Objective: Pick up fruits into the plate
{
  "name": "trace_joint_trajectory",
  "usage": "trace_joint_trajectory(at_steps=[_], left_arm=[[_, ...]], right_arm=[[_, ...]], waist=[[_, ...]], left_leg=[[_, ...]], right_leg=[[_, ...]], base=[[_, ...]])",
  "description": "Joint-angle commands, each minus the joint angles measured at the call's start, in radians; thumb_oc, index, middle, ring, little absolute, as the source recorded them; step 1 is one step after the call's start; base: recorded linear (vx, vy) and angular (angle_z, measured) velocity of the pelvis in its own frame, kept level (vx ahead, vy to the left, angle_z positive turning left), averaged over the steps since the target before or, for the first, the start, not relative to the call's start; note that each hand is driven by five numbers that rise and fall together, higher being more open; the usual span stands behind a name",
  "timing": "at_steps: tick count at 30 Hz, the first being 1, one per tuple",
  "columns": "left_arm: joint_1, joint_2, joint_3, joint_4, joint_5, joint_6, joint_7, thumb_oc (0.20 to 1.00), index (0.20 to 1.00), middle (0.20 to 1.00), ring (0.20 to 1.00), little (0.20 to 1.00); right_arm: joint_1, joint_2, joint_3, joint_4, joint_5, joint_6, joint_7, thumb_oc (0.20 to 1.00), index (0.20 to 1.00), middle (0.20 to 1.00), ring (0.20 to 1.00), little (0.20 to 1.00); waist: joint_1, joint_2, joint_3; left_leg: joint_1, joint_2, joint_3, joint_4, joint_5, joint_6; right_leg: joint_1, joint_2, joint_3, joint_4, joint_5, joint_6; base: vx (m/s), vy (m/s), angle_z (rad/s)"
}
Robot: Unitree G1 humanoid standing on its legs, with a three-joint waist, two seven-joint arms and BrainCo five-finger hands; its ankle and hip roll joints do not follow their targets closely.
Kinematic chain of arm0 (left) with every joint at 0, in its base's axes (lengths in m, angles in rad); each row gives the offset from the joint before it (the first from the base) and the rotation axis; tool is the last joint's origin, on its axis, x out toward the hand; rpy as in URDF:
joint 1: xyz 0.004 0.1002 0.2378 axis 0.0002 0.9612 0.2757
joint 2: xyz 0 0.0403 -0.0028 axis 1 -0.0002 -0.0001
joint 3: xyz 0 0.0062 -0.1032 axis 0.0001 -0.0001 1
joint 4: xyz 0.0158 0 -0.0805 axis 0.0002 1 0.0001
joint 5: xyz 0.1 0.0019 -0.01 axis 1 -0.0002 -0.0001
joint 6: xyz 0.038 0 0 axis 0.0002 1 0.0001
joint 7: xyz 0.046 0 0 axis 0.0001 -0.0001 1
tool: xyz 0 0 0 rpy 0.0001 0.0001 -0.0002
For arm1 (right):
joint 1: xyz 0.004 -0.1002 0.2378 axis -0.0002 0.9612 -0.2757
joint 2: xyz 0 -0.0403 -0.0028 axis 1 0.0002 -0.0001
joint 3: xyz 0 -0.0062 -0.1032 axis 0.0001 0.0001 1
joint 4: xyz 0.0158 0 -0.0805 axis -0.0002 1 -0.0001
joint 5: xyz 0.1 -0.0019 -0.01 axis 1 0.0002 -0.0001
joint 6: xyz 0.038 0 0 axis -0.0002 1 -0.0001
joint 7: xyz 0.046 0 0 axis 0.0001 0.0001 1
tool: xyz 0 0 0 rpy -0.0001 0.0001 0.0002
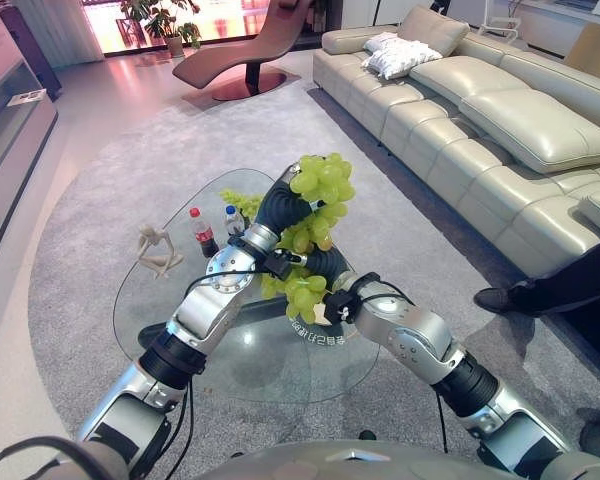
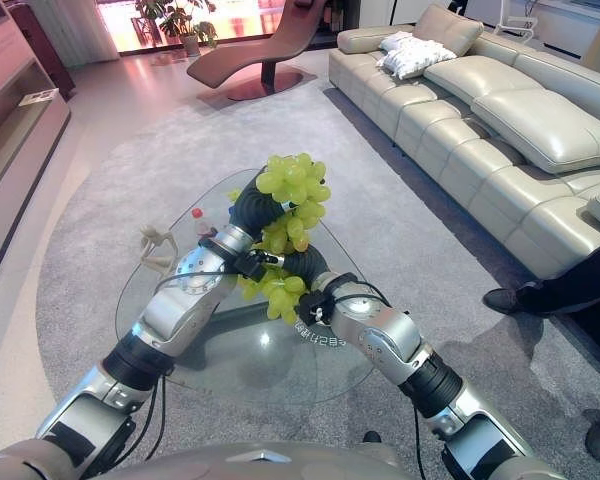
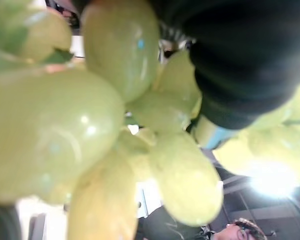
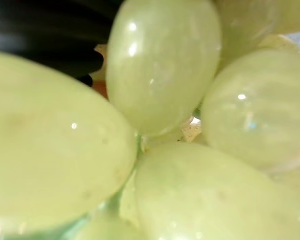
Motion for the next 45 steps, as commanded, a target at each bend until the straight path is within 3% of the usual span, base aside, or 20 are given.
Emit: trace_joint_trajectory(at_steps=[1,4,5,6,17,24,30,39,43,45], left_arm=[[-0.094,-0.057,-0.113,0.01,-0.03,-0.023,-0.034,0.2,0.2,0.2,0.2,0.2],[-0.087,-0.057,-0.1,0.011,-0.047,-0.022,-0.018,0.2,0.2,0.2,0.2,0.2],[-0.083,-0.057,-0.094,0.012,-0.05,-0.02,-0.017,0.313,0.313,0.313,0.313,0.313],[-0.075,-0.054,-0.084,0.014,-0.049,-0.015,-0.021,1.0,1.0,1.0,1.0,1.0],[0.038,0.034,0.036,0.016,-0.05,-0.007,-0.1,1.0,1.0,1.0,1.0,1.0],[0.17,0.128,0.173,0.057,-0.016,-0.004,-0.144,1.0,1.0,1.0,1.0,1.0],[0.287,0.161,0.262,0.146,0.045,0.0,-0.143,1.0,1.0,1.0,1.0,1.0],[0.33,0.129,0.264,0.394,0.107,-0.008,-0.026,1.0,1.0,1.0,1.0,1.0],[0.265,0.096,0.242,0.617,0.111,-0.028,0.074,1.0,1.0,1.0,1.0,1.0],[0.231,0.074,0.239,0.717,0.136,-0.03,0.124,1.0,1.0,1.0,1.0,1.0]], right_arm=[[-0.198,0.16,-0.013,-0.116,0.045,-0.116,0.033,0.2,0.2,0.2,0.2,0.2],[-0.191,0.155,-0.016,-0.115,0.046,-0.114,0.037,0.2,0.2,0.2,0.2,0.2],[-0.186,0.153,-0.019,-0.116,0.043,-0.115,0.037,0.2,0.2,0.2,0.2,0.2],[-0.179,0.147,-0.025,-0.118,0.043,-0.114,0.035,0.2,0.2,0.2,0.2,0.2],[-0.072,0.043,-0.127,-0.141,0.0,-0.114,0.098,0.2,0.2,0.2,0.2,0.2],[0.057,-0.044,-0.265,-0.118,-0.024,-0.144,0.149,0.2,0.2,0.2,0.2,0.2],[0.138,-0.081,-0.356,-0.065,-0.08,-0.159,0.167,0.2,0.2,0.2,0.2,0.2],[0.144,-0.124,-0.4,0.183,-0.228,-0.194,0.141,0.2,0.2,0.2,0.2,0.2],[0.014,-0.157,-0.384,0.392,-0.327,-0.224,0.1,0.2,0.2,0.2,0.2,0.2],[-0.061,-0.175,-0.361,0.488,-0.335,-0.2,0.079,0.2,0.2,0.2,0.2,0.2]], waist=[[0.008,-0.019,0.034],[0.01,-0.02,0.033],[0.01,-0.02,0.033],[0.012,-0.02,0.034],[0.021,-0.015,0.037],[0.031,-0.009,0.047],[0.042,-0.001,0.063],[0.066,-0.005,0.103],[0.085,-0.013,0.18],[0.099,-0.018,0.217]], left_leg=[[0.001,-0.011,0.007,0.023,-0.099,0.033],[0.001,-0.011,0.006,0.022,-0.099,0.033],[0.001,-0.01,0.007,0.022,-0.098,0.033],[0.0,-0.01,0.005,0.023,-0.097,0.032],[-0.01,-0.012,-0.006,0.017,-0.091,0.029],[-0.022,-0.019,-0.015,0.018,-0.088,0.03],[-0.036,-0.027,-0.029,0.02,-0.088,0.031],[-0.089,-0.038,-0.054,0.034,-0.088,0.035],[-0.167,-0.052,-0.09,0.054,-0.084,0.038],[-0.199,-0.059,-0.107,0.059,-0.079,0.04]], right_leg=[[0.052,-0.058,-0.087,0.039,-0.081,0.038],[0.051,-0.057,-0.088,0.041,-0.082,0.037],[0.052,-0.057,-0.089,0.041,-0.082,0.037],[0.052,-0.057,-0.09,0.043,-0.082,0.036],[0.051,-0.056,-0.105,0.04,-0.08,0.033],[0.047,-0.057,-0.117,0.045,-0.085,0.03],[0.04,-0.058,-0.124,0.048,-0.09,0.027],[0.003,-0.056,-0.131,0.066,-0.104,0.018],[-0.062,-0.052,-0.127,0.094,-0.11,0.01],[-0.088,-0.051,-0.128,0.105,-0.11,0.007]], base=[[0.0,0.0,0.0],[0.0,0.0,0.0],[0.0,0.0,0.0],[0.0,0.0,0.0],[0.0,0.0,0.0],[0.01,0.015,0.05],[0.02,0.037,0.08],[-0.02,0.014,0.08],[-0.21,-0.017,0.14],[-0.17,-0.034,0.16]])
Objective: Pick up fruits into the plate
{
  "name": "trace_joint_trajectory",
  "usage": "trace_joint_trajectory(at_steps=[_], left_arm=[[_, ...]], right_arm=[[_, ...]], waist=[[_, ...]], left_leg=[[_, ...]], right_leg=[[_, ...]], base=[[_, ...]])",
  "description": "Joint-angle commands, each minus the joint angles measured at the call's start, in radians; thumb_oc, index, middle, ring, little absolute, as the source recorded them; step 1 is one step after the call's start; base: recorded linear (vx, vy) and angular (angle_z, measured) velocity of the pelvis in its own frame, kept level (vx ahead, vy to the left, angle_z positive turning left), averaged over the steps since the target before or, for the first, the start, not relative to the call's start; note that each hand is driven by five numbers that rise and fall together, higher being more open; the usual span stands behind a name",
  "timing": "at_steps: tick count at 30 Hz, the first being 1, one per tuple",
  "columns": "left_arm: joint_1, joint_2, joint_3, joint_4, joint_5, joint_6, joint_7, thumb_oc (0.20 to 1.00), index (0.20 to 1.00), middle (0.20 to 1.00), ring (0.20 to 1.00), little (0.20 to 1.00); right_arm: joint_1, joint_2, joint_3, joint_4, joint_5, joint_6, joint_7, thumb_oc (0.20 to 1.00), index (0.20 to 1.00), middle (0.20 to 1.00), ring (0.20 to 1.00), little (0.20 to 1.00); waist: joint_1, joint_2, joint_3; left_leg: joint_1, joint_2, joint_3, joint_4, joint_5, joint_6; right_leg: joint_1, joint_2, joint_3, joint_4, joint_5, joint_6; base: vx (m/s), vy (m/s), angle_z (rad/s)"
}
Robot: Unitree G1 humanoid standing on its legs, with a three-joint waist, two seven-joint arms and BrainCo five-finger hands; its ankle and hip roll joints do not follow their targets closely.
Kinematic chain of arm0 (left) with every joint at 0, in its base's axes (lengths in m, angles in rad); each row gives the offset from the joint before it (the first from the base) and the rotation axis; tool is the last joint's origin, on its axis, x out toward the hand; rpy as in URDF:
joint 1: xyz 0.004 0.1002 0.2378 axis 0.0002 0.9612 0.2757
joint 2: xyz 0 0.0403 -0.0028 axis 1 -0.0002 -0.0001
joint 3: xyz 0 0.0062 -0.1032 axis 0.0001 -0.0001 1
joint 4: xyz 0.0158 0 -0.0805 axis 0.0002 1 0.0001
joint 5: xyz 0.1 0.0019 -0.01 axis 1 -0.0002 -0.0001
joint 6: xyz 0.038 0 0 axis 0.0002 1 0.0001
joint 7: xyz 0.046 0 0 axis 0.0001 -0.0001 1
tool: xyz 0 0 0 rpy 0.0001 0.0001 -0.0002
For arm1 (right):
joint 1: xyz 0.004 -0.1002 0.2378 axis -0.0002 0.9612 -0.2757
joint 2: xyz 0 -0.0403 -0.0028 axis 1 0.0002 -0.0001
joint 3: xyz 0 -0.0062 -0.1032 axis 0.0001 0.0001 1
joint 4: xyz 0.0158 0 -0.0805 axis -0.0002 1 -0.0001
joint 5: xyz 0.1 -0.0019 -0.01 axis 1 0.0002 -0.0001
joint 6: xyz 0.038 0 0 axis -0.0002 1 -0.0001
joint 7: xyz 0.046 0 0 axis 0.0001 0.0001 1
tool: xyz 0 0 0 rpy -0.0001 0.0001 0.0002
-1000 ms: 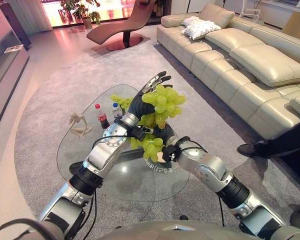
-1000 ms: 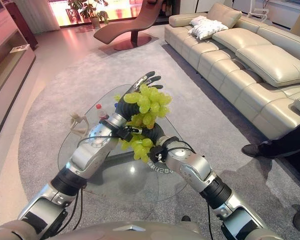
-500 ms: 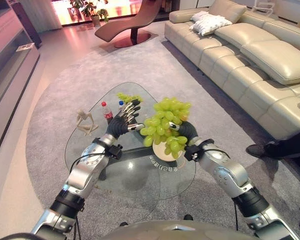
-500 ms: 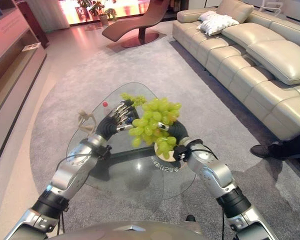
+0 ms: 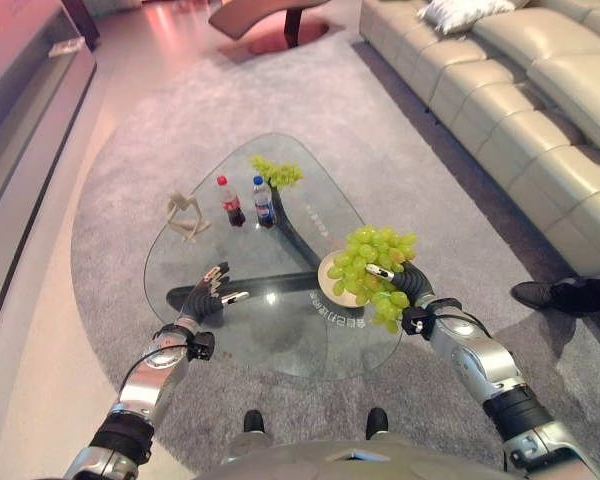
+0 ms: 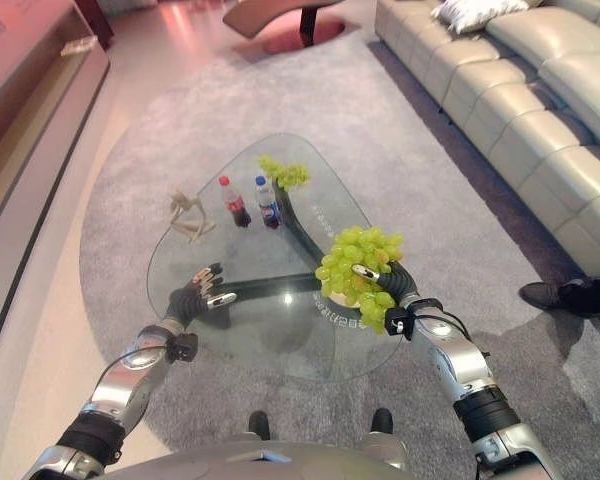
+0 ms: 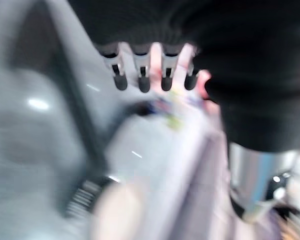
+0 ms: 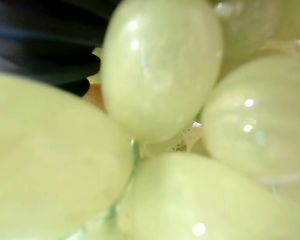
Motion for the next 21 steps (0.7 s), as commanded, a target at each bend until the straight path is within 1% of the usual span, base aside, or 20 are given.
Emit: trace_joint_trajectory(at_steps=[1,3,5,7,8,9,10,12,14,17,18,19,20,21], left_arm=[[-0.117,0.01,-0.001,0.129,0.074,-0.056,0.097,1.0,1.0,1.0,1.0,1.0],[-0.144,-0.006,0.005,0.221,0.096,-0.042,0.128,1.0,1.0,1.0,1.0,1.0],[-0.15,-0.017,0.012,0.287,0.133,-0.044,0.139,1.0,1.0,1.0,1.0,1.0],[-0.128,-0.02,0.019,0.342,0.164,-0.04,0.133,1.0,1.0,1.0,1.0,1.0],[-0.122,-0.02,0.022,0.351,0.17,-0.036,0.133,1.0,1.0,1.0,1.0,1.0],[-0.108,-0.018,0.026,0.377,0.189,-0.05,0.13,1.0,1.0,1.0,1.0,1.0],[-0.1,-0.016,0.029,0.387,0.19,-0.045,0.123,1.0,1.0,1.0,1.0,1.0],[-0.086,-0.008,0.03,0.434,0.199,-0.079,0.103,1.0,1.0,1.0,1.0,1.0],[-0.084,-0.006,0.027,0.451,0.215,-0.083,0.092,1.0,1.0,1.0,1.0,1.0],[-0.095,0.005,-0.009,0.474,0.311,-0.1,0.094,1.0,1.0,1.0,1.0,1.0],[-0.097,0.006,-0.02,0.474,0.319,-0.102,0.1,1.0,1.0,1.0,1.0,1.0],[-0.107,0.009,-0.044,0.479,0.309,-0.1,0.114,1.0,1.0,1.0,1.0,1.0],[-0.112,0.005,-0.063,0.487,0.284,-0.096,0.136,1.0,1.0,1.0,1.0,1.0],[-0.116,0.003,-0.065,0.488,0.281,-0.093,0.14,1.0,1.0,1.0,1.0,1.0]], right_arm=[[-0.214,-0.014,-0.012,0.048,-0.02,-0.064,-0.036,0.2,0.2,0.2,0.2,0.2],[-0.283,-0.023,0.018,0.14,-0.036,-0.049,-0.076,0.2,0.2,0.2,0.2,0.2],[-0.322,-0.039,0.024,0.214,-0.045,-0.048,-0.084,0.2,0.2,0.2,0.2,0.2],[-0.354,-0.055,0.021,0.298,-0.063,-0.041,-0.084,0.2,0.2,0.2,0.2,0.2],[-0.359,-0.059,0.019,0.31,-0.073,-0.036,-0.084,0.2,0.2,0.2,0.2,0.2],[-0.376,-0.077,0.011,0.353,-0.087,-0.035,-0.073,0.2,0.2,0.2,0.2,0.2],[-0.385,-0.086,0.007,0.372,-0.1,-0.026,-0.065,0.2,0.2,0.2,0.2,0.2],[-0.437,-0.12,0.006,0.461,-0.139,-0.04,-0.058,0.2,0.2,0.2,0.2,0.2],[-0.462,-0.133,0.003,0.498,-0.157,-0.043,-0.056,0.2,0.2,0.2,0.2,0.2],[-0.533,-0.153,0.008,0.573,-0.202,-0.036,-0.076,0.2,0.2,0.2,0.2,0.2],[-0.548,-0.156,0.013,0.583,-0.207,-0.036,-0.079,0.2,0.2,0.2,0.2,0.2],[-0.589,-0.165,0.027,0.62,-0.221,-0.04,-0.096,0.2,0.2,0.2,0.2,0.2],[-0.626,-0.172,0.042,0.663,-0.22,-0.045,-0.122,0.2,0.2,0.2,0.2,0.2],[-0.635,-0.173,0.044,0.671,-0.22,-0.042,-0.125,0.2,0.2,0.2,0.2,0.2]], waist=[[0.03,-0.05,0.099],[0.049,-0.055,0.135],[0.064,-0.06,0.16],[0.086,-0.063,0.182],[0.09,-0.064,0.186],[0.101,-0.062,0.198],[0.106,-0.06,0.204],[0.123,-0.045,0.232],[0.129,-0.037,0.247],[0.139,-0.026,0.292],[0.141,-0.024,0.3],[0.146,-0.014,0.325],[0.152,0.0,0.329],[0.153,0.002,0.329]], left_leg=[[-0.047,-0.052,-0.013,0.061,-0.114,0.035],[-0.078,-0.059,-0.029,0.067,-0.11,0.037],[-0.094,-0.066,-0.04,0.068,-0.109,0.039],[-0.104,-0.074,-0.057,0.065,-0.11,0.043],[-0.105,-0.075,-0.059,0.064,-0.11,0.044],[-0.112,-0.079,-0.062,0.062,-0.109,0.045],[-0.116,-0.081,-0.064,0.062,-0.108,0.045],[-0.141,-0.092,-0.071,0.068,-0.104,0.048],[-0.158,-0.099,-0.075,0.079,-0.106,0.049],[-0.21,-0.118,-0.076,0.127,-0.112,0.054],[-0.221,-0.122,-0.077,0.137,-0.112,0.055],[-0.253,-0.13,-0.08,0.165,-0.111,0.059],[-0.31,-0.145,-0.092,0.196,-0.112,0.068],[-0.323,-0.148,-0.094,0.204,-0.113,0.07]], right_leg=[[0.0,-0.042,-0.042,0.111,-0.122,0.006],[-0.024,-0.04,-0.043,0.122,-0.121,0.002],[-0.036,-0.036,-0.049,0.129,-0.123,-0.004],[-0.042,-0.031,-0.056,0.133,-0.125,-0.008],[-0.043,-0.03,-0.058,0.133,-0.125,-0.008],[-0.048,-0.03,-0.065,0.135,-0.125,-0.008],[-0.052,-0.03,-0.067,0.137,-0.125,-0.008],[-0.076,-0.031,-0.074,0.152,-0.127,-0.01],[-0.092,-0.031,-0.076,0.166,-0.132,-0.011],[-0.138,-0.034,-0.075,0.195,-0.131,-0.013],[-0.148,-0.034,-0.075,0.204,-0.131,-0.014],[-0.178,-0.035,-0.075,0.23,-0.133,-0.016],[-0.235,-0.032,-0.073,0.266,-0.138,-0.02],[-0.249,-0.033,-0.073,0.276,-0.141,-0.021]], base=[[-0.15,-0.064,0.16],[-0.12,-0.085,0.18],[-0.04,-0.079,0.16],[0.03,-0.078,0.22],[0.02,-0.062,0.2],[0.01,-0.031,0.11],[-0.01,-0.019,0.1],[-0.02,0.012,0.1],[0.0,0.018,0.14],[-0.03,-0.004,0.1],[-0.05,0.008,0.06],[-0.03,0.021,0.03],[-0.01,0.022,0.03],[0.0,0.0,0.0]])
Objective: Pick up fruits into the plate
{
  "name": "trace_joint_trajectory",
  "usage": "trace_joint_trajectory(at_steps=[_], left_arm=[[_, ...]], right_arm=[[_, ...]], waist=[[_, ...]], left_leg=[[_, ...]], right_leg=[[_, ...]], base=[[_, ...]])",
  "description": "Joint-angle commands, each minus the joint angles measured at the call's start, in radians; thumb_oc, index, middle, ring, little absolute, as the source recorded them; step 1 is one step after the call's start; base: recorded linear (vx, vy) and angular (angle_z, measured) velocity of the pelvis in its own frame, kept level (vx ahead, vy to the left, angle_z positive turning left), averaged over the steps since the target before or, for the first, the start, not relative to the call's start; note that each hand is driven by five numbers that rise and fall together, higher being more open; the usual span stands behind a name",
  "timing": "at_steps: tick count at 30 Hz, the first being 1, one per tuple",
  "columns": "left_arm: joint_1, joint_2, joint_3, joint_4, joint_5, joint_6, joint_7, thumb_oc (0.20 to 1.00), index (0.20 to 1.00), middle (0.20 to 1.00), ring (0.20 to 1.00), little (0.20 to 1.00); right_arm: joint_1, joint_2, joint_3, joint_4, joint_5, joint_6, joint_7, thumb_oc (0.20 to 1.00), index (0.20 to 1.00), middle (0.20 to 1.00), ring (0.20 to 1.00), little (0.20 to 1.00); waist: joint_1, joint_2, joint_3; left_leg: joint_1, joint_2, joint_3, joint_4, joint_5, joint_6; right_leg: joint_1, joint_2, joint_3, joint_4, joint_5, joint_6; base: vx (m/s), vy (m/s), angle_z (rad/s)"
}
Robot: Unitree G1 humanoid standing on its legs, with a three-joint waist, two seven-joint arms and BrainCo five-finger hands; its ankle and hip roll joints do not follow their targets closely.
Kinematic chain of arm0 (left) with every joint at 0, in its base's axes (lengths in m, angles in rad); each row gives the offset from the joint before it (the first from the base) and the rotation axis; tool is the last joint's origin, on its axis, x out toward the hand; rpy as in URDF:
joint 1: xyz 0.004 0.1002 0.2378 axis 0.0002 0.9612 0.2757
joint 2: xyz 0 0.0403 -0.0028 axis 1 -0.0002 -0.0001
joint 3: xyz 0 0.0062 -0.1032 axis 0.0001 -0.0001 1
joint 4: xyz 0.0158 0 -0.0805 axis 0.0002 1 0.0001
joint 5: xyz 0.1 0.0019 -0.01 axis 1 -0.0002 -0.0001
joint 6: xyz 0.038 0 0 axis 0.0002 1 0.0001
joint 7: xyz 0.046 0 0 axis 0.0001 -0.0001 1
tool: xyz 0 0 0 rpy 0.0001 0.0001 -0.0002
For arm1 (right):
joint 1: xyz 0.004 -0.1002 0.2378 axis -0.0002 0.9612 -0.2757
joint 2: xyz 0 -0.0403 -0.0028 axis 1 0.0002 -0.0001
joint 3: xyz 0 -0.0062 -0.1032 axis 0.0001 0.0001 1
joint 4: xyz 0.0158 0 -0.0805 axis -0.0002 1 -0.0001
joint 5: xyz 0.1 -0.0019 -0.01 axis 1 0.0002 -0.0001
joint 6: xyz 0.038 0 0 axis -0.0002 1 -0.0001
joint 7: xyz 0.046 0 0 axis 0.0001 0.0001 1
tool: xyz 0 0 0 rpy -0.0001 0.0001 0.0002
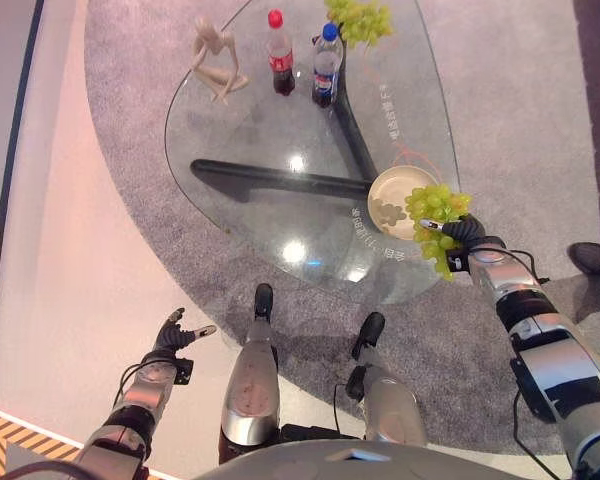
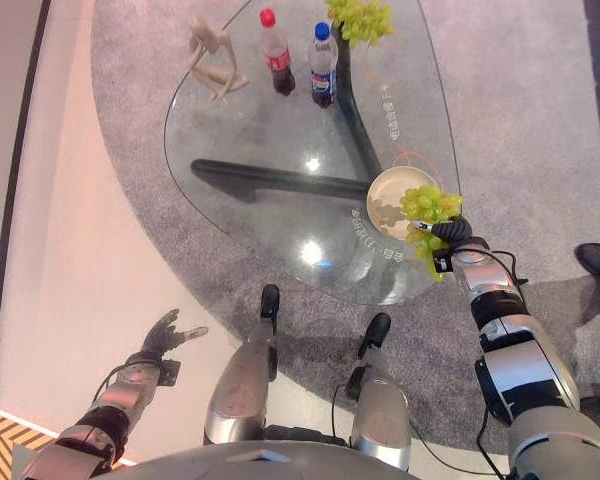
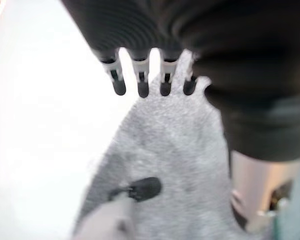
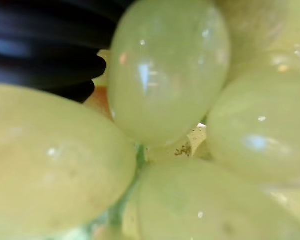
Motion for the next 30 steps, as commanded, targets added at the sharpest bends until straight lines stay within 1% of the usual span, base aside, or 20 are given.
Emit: trace_joint_trajectory(at_steps=[1,2,3,4,8,11,12,14,15,17,19,21,23,26,28,29,30], left_arm=[[-0.017,-0.001,-0.056,0.041,-0.006,-0.027,0.054,1.0,1.0,1.0,1.0,1.0],[-0.02,-0.002,-0.066,0.036,-0.01,-0.027,0.063,1.0,1.0,1.0,1.0,1.0],[-0.02,-0.003,-0.069,0.034,-0.01,-0.025,0.065,1.0,1.0,1.0,1.0,1.0],[-0.014,-0.003,-0.08,0.022,-0.015,-0.03,0.074,1.0,1.0,1.0,1.0,1.0],[0.012,-0.001,-0.098,-0.009,-0.024,-0.025,0.08,1.0,1.0,1.0,1.0,1.0],[0.032,-0.002,-0.108,-0.014,-0.03,-0.033,0.075,1.0,1.0,1.0,1.0,1.0],[0.033,-0.002,-0.108,-0.014,-0.029,-0.033,0.074,1.0,1.0,1.0,1.0,1.0],[0.046,-0.003,-0.117,-0.022,-0.026,-0.037,0.071,1.0,1.0,1.0,1.0,1.0],[0.063,-0.005,-0.127,-0.022,-0.031,-0.042,0.07,1.0,1.0,1.0,1.0,1.0],[0.078,-0.004,-0.135,-0.039,-0.042,-0.045,0.063,1.0,1.0,1.0,1.0,1.0],[0.083,-0.003,-0.14,-0.044,-0.043,-0.046,0.06,1.0,1.0,1.0,1.0,1.0],[0.096,-0.004,-0.154,-0.056,-0.043,-0.045,0.06,1.0,1.0,1.0,1.0,1.0],[0.112,0.0,-0.168,-0.067,-0.046,-0.05,0.057,1.0,1.0,1.0,1.0,1.0],[0.123,0.006,-0.174,-0.075,-0.052,-0.047,0.05,1.0,1.0,1.0,1.0,1.0],[0.128,0.009,-0.172,-0.078,-0.053,-0.045,0.048,1.0,1.0,1.0,1.0,1.0],[0.13,0.012,-0.17,-0.08,-0.052,-0.043,0.043,1.0,1.0,1.0,1.0,1.0],[0.131,0.012,-0.171,-0.083,-0.052,-0.04,0.041,1.0,1.0,1.0,1.0,1.0]], right_arm=[[-0.102,-0.093,0.046,0.03,-0.017,-0.038,-0.076,0.2,0.2,0.2,0.2,0.2],[-0.121,-0.097,0.053,0.043,-0.016,-0.036,-0.095,0.2,0.2,0.2,0.2,0.2],[-0.124,-0.099,0.055,0.046,-0.019,-0.035,-0.099,0.2,0.2,0.2,0.2,0.2],[-0.149,-0.11,0.063,0.051,-0.036,-0.026,-0.119,0.2,0.2,0.2,0.2,0.2],[-0.202,-0.155,0.081,0.074,-0.083,-0.019,-0.174,0.2,0.2,0.2,0.2,0.2],[-0.24,-0.186,0.097,0.09,-0.135,-0.033,-0.234,0.2,0.2,0.2,0.2,0.2],[-0.244,-0.189,0.098,0.091,-0.143,-0.035,-0.242,0.2,0.2,0.2,0.2,0.2],[-0.267,-0.208,0.109,0.09,-0.186,-0.042,-0.292,0.2,0.2,0.2,0.2,0.2],[-0.269,-0.215,0.116,0.095,-0.208,-0.042,-0.31,0.2,0.2,0.2,0.2,0.2],[-0.296,-0.243,0.13,0.088,-0.251,-0.022,-0.387,0.2,0.2,0.2,0.2,0.2],[-0.305,-0.252,0.133,0.089,-0.262,-0.012,-0.411,0.2,0.2,0.2,0.2,0.2],[-0.33,-0.268,0.137,0.104,-0.307,0.006,-0.476,0.2,0.2,0.2,0.2,0.2],[-0.361,-0.29,0.151,0.117,-0.315,0.031,-0.509,0.2,0.2,0.2,0.2,0.2],[-0.384,-0.302,0.163,0.137,-0.311,0.064,-0.481,0.2,0.2,0.2,0.2,0.2],[-0.395,-0.309,0.171,0.154,-0.303,0.087,-0.447,0.2,0.2,0.2,0.2,0.2],[-0.402,-0.312,0.177,0.166,-0.298,0.104,-0.411,0.2,0.2,0.2,0.2,0.2],[-0.406,-0.314,0.181,0.171,-0.294,0.115,-0.392,0.398,0.398,0.398,0.398,0.398]], waist=[[0.013,0.021,-0.007],[0.017,0.029,-0.007],[0.018,0.03,-0.007],[0.022,0.041,-0.007],[0.034,0.069,-0.007],[0.039,0.086,-0.007],[0.039,0.087,-0.007],[0.042,0.096,-0.007],[0.042,0.099,-0.007],[0.042,0.112,-0.007],[0.041,0.116,-0.007],[0.042,0.127,-0.007],[0.043,0.137,-0.007],[0.045,0.146,-0.007],[0.046,0.151,-0.007],[0.047,0.153,-0.007],[0.047,0.155,-0.007]], left_leg=[[-0.157,-0.131,-0.011,0.151,-0.131,0.069],[-0.193,-0.139,-0.015,0.163,-0.129,0.074],[-0.201,-0.141,-0.016,0.17,-0.133,0.075],[-0.246,-0.151,-0.023,0.188,-0.132,0.081],[-0.347,-0.165,-0.034,0.23,-0.131,0.092],[-0.398,-0.17,-0.032,0.254,-0.133,0.098],[-0.401,-0.17,-0.031,0.256,-0.133,0.098],[-0.432,-0.172,-0.028,0.275,-0.135,0.101],[-0.418,-0.176,-0.031,0.29,-0.169,0.096],[-0.455,-0.175,-0.025,0.318,-0.175,0.098],[-0.466,-0.174,-0.022,0.327,-0.178,0.098],[-0.485,-0.172,-0.016,0.337,-0.181,0.1],[-0.499,-0.173,-0.013,0.343,-0.183,0.101],[-0.507,-0.173,-0.007,0.344,-0.182,0.101],[-0.509,-0.172,-0.006,0.347,-0.184,0.1],[-0.508,-0.171,-0.005,0.348,-0.184,0.099],[-0.507,-0.171,-0.004,0.346,-0.184,0.099]], right_leg=[[-0.162,-0.008,0.003,0.256,-0.149,-0.019],[-0.204,-0.013,0.0,0.279,-0.15,-0.019],[-0.215,-0.016,0.001,0.291,-0.157,-0.019],[-0.269,-0.02,0.001,0.321,-0.158,-0.021],[-0.38,-0.032,-0.002,0.379,-0.163,-0.028],[-0.437,-0.038,-0.003,0.41,-0.167,-0.033],[-0.441,-0.039,-0.003,0.412,-0.167,-0.033],[-0.471,-0.044,-0.004,0.433,-0.171,-0.036],[-0.465,-0.048,0.011,0.457,-0.205,-0.026],[-0.506,-0.059,0.012,0.488,-0.208,-0.027],[-0.518,-0.063,0.014,0.497,-0.21,-0.027],[-0.54,-0.069,0.015,0.509,-0.212,-0.026],[-0.558,-0.07,0.017,0.516,-0.213,-0.027],[-0.568,-0.073,0.016,0.517,-0.212,-0.028],[-0.573,-0.076,0.014,0.524,-0.214,-0.029],[-0.574,-0.077,0.014,0.527,-0.216,-0.029],[-0.574,-0.078,0.014,0.527,-0.216,-0.03]], base=[[0.0,0.0,0.0],[0.0,0.0,0.0],[0.02,0.025,0.04],[0.03,0.026,0.08],[0.04,0.03,0.14],[0.04,0.039,0.09],[0.03,0.029,0.08],[0.07,0.02,0.08],[0.13,0.027,0.08],[0.1,0.039,0.06],[0.04,0.026,0.01],[0.05,0.032,0.02],[0.02,0.015,0.0],[0.01,0.014,-0.03],[0.0,0.0,0.0],[0.0,0.0,0.0],[0.0,0.0,0.0]])
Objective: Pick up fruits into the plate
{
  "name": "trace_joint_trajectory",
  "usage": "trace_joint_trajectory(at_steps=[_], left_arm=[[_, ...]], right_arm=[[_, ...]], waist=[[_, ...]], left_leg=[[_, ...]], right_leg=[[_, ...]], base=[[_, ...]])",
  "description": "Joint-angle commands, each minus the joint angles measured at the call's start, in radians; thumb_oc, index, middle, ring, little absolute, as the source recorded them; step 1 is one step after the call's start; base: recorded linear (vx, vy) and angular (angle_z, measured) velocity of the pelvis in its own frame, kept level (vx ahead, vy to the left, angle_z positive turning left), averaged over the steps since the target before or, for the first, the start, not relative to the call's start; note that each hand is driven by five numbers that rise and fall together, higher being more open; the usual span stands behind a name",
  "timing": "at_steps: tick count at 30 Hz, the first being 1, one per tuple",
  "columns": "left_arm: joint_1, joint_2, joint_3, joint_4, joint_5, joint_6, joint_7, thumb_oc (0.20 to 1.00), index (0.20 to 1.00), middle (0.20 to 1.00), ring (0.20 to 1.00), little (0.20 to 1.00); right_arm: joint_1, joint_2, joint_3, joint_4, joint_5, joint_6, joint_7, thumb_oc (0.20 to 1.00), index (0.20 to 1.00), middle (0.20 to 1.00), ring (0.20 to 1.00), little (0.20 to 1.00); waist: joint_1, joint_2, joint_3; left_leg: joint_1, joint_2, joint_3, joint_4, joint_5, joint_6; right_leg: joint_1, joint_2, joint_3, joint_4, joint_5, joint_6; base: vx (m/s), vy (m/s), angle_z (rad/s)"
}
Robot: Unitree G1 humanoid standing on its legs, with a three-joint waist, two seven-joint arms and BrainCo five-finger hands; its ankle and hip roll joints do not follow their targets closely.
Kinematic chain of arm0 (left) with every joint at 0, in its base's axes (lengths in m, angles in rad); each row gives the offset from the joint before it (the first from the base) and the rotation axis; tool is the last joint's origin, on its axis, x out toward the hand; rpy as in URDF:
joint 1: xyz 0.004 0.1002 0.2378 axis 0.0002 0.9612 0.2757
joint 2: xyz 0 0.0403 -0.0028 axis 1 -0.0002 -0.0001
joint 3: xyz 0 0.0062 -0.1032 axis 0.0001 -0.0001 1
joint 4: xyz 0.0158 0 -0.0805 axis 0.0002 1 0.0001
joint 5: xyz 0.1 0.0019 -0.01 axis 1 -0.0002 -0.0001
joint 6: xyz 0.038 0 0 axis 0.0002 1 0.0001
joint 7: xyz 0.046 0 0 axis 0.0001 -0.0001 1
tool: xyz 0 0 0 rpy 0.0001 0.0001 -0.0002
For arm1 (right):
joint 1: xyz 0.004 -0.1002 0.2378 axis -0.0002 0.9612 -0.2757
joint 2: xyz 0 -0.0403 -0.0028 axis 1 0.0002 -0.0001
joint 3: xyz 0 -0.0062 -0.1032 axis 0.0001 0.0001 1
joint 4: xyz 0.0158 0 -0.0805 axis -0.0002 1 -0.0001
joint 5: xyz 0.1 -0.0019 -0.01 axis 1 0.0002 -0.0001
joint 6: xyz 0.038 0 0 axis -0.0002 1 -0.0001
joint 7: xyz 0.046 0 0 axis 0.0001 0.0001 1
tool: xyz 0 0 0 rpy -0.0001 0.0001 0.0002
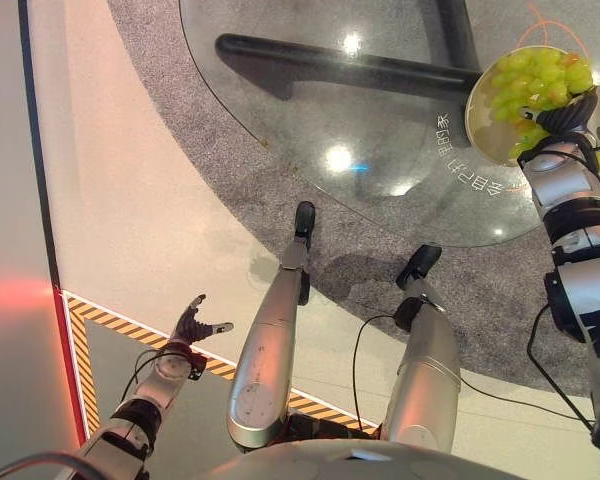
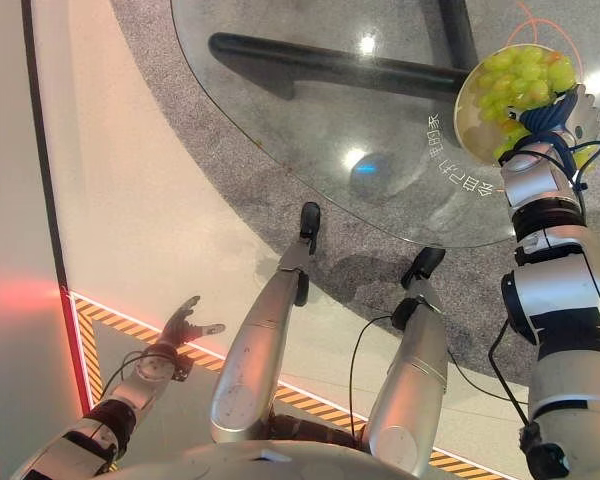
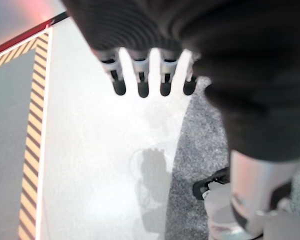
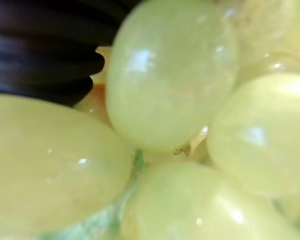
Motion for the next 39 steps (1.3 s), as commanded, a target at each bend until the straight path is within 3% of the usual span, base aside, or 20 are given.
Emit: trace_joint_trajectory(at_steps=[1,4,7,8,11,12,16,20,21,23,25,27,31,33,36,39], left_arm=[[0.112,0.011,-0.035,-0.037,-0.021,0.006,-0.009,1.0,1.0,1.0,1.0,1.0],[0.116,0.011,-0.032,-0.043,-0.02,0.019,-0.019,1.0,1.0,1.0,1.0,1.0],[0.119,0.012,-0.037,-0.049,-0.015,0.021,-0.02,1.0,1.0,1.0,1.0,1.0],[0.12,0.011,-0.042,-0.047,-0.013,0.023,-0.023,1.0,1.0,1.0,1.0,1.0],[0.125,0.006,-0.055,-0.036,-0.002,0.022,-0.008,1.0,1.0,1.0,1.0,1.0],[0.127,0.003,-0.057,-0.034,-0.006,0.02,-0.003,1.0,1.0,1.0,1.0,1.0],[0.128,-0.012,-0.042,-0.015,-0.023,-0.002,0.026,1.0,1.0,1.0,1.0,1.0],[0.104,-0.019,-0.005,0.019,-0.022,-0.014,0.041,1.0,1.0,1.0,1.0,1.0],[0.083,-0.019,0.014,0.022,-0.025,-0.011,0.047,1.0,1.0,1.0,1.0,1.0],[0.069,-0.012,0.033,0.038,-0.018,-0.014,0.055,1.0,1.0,1.0,1.0,1.0],[0.064,-0.011,0.042,0.047,-0.015,-0.018,0.055,1.0,1.0,1.0,1.0,1.0],[0.042,-0.008,0.071,0.09,0.014,-0.009,0.046,1.0,1.0,1.0,1.0,1.0],[0.024,-0.008,0.099,0.12,0.032,0.026,0.034,1.0,1.0,1.0,1.0,1.0],[0.026,-0.012,0.103,0.137,0.042,0.037,0.027,1.0,1.0,1.0,1.0,1.0],[0.054,-0.033,0.111,0.176,0.078,0.031,0.073,1.0,1.0,1.0,1.0,1.0],[0.071,-0.052,0.137,0.182,0.081,0.056,0.049,1.0,1.0,1.0,1.0,1.0]], right_arm=[[-0.027,-0.157,0.092,0.018,-0.021,0.055,0.076,1.0,1.0,1.0,1.0,1.0],[-0.015,-0.162,0.094,0.047,-0.046,0.044,0.079,1.0,1.0,1.0,1.0,1.0],[-0.015,-0.164,0.099,0.048,-0.105,0.014,-0.018,1.0,1.0,1.0,1.0,1.0],[-0.022,-0.164,0.103,0.027,-0.154,-0.029,-0.114,1.0,1.0,1.0,1.0,1.0],[-0.022,-0.161,0.095,-0.031,-0.16,-0.105,-0.257,1.0,1.0,1.0,1.0,1.0],[-0.016,-0.159,0.089,-0.049,-0.158,-0.118,-0.275,1.0,1.0,1.0,1.0,1.0],[0.053,-0.126,0.027,-0.159,-0.141,-0.307,-0.332,1.0,1.0,1.0,1.0,1.0],[0.169,-0.095,-0.001,-0.287,-0.176,-0.425,-0.289,1.0,1.0,1.0,1.0,1.0],[0.208,-0.086,-0.01,-0.339,-0.148,-0.456,-0.263,1.0,1.0,1.0,1.0,1.0],[0.297,-0.062,-0.038,-0.403,-0.104,-0.49,-0.238,1.0,1.0,1.0,1.0,1.0],[0.329,-0.049,-0.053,-0.416,-0.088,-0.504,-0.207,1.0,1.0,1.0,1.0,1.0],[0.462,0.021,-0.089,-0.458,-0.057,-0.532,-0.14,1.0,1.0,1.0,1.0,1.0],[0.627,0.108,-0.107,-0.51,-0.055,-0.512,-0.08,1.0,1.0,1.0,1.0,1.0],[0.708,0.139,-0.112,-0.527,-0.04,-0.522,-0.079,1.0,1.0,1.0,1.0,1.0],[0.889,0.21,-0.154,-0.532,0.023,-0.557,-0.003,1.0,1.0,1.0,1.0,1.0],[0.995,0.271,-0.163,-0.53,0.022,-0.542,0.072,1.0,1.0,1.0,1.0,1.0]], waist=[[0.001,0.101,-0.037],[0.003,0.106,-0.037],[0.005,0.109,-0.037],[0.004,0.112,-0.037],[-0.002,0.113,-0.037],[-0.004,0.113,-0.037],[-0.02,0.103,-0.037],[-0.04,0.074,-0.037],[-0.049,0.062,-0.037],[-0.066,0.043,-0.037],[-0.073,0.035,-0.037],[-0.1,0.0,-0.037],[-0.135,-0.039,-0.037],[-0.15,-0.051,-0.065],[-0.19,-0.078,-0.166],[-0.212,-0.093,-0.233]], left_leg=[[-0.02,-0.074,0.033,0.081,-0.153,0.039],[-0.018,-0.072,0.034,0.079,-0.152,0.039],[-0.014,-0.072,0.034,0.079,-0.153,0.04],[-0.009,-0.072,0.036,0.078,-0.153,0.04],[0.009,-0.072,0.039,0.067,-0.151,0.038],[0.013,-0.072,0.04,0.065,-0.152,0.038],[0.053,-0.072,0.044,0.048,-0.158,0.033],[0.113,-0.067,0.048,0.026,-0.163,0.031],[0.113,-0.063,0.053,0.014,-0.135,0.036],[0.163,-0.056,0.059,0.0,-0.14,0.033],[0.184,-0.052,0.061,-0.006,-0.142,0.031],[0.285,-0.036,0.072,-0.039,-0.146,0.024],[0.424,-0.005,0.094,-0.1,-0.142,0.012],[0.473,0.012,0.103,-0.137,-0.136,0.003],[0.571,0.043,0.132,-0.222,-0.115,-0.016],[0.624,0.067,0.169,-0.255,-0.101,-0.029]], right_leg=[[-0.045,0.073,-0.045,0.135,-0.121,-0.041],[-0.045,0.07,-0.046,0.136,-0.121,-0.044],[-0.042,0.07,-0.049,0.138,-0.121,-0.044],[-0.037,0.069,-0.052,0.138,-0.121,-0.042],[-0.024,0.072,-0.052,0.134,-0.121,-0.037],[-0.021,0.073,-0.051,0.133,-0.122,-0.036],[0.011,0.085,-0.045,0.114,-0.123,-0.032],[0.065,0.091,-0.042,0.086,-0.116,-0.028],[0.071,0.093,-0.056,0.061,-0.082,-0.037],[0.118,0.096,-0.052,0.043,-0.079,-0.033],[0.138,0.097,-0.052,0.036,-0.079,-0.031],[0.234,0.107,-0.043,-0.003,-0.075,-0.021],[0.37,0.118,-0.03,-0.07,-0.066,-0.008],[0.421,0.123,-0.032,-0.106,-0.063,-0.005],[0.532,0.131,-0.037,-0.211,-0.04,0.008],[0.589,0.125,-0.049,-0.252,-0.026,0.017]], base=[[0.0,0.0,0.0],[0.0,0.0,0.0],[0.0,0.0,0.0],[0.0,0.0,0.0],[0.0,0.0,0.0],[-0.01,0.039,0.0],[-0.03,0.035,-0.01],[-0.09,0.01,0.02],[-0.15,0.004,0.01],[-0.1,-0.01,0.03],[-0.05,-0.015,0.03],[-0.05,-0.038,-0.02],[0.01,-0.039,-0.04],[0.07,-0.04,-0.1],[0.08,-0.004,-0.12],[0.04,0.02,-0.25]])
